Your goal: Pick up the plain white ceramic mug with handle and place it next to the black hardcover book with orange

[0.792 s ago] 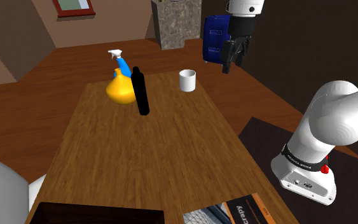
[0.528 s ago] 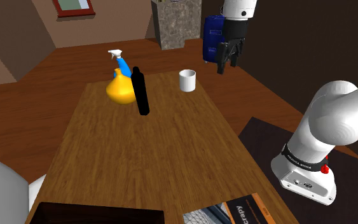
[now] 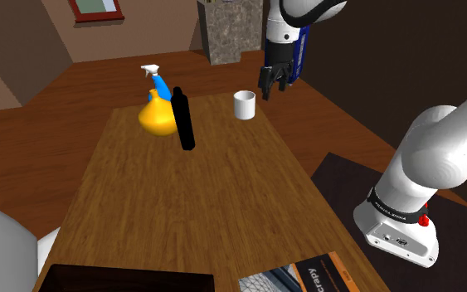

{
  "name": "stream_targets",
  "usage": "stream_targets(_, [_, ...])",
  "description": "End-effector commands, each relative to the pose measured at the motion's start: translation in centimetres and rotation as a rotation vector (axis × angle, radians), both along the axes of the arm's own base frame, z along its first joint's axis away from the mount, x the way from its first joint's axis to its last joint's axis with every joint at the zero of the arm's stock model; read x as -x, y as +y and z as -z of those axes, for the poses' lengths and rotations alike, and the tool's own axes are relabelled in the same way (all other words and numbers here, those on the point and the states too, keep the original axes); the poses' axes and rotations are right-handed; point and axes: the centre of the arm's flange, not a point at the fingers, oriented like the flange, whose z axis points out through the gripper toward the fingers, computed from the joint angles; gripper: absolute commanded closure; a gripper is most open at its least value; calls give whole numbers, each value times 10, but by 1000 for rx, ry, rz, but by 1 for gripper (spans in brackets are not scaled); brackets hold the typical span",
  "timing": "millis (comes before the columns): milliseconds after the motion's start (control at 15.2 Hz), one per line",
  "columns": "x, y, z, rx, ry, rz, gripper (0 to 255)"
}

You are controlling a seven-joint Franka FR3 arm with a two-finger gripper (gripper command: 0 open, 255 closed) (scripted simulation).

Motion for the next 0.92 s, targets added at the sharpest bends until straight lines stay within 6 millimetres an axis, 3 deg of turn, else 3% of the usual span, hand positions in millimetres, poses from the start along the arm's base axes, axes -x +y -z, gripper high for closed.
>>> stream_targets(0, [-22, -8, 12, 7, -7, -2, 0])
stream_targets(858, [-162, -57, 83, 49, -44, -13, 0])
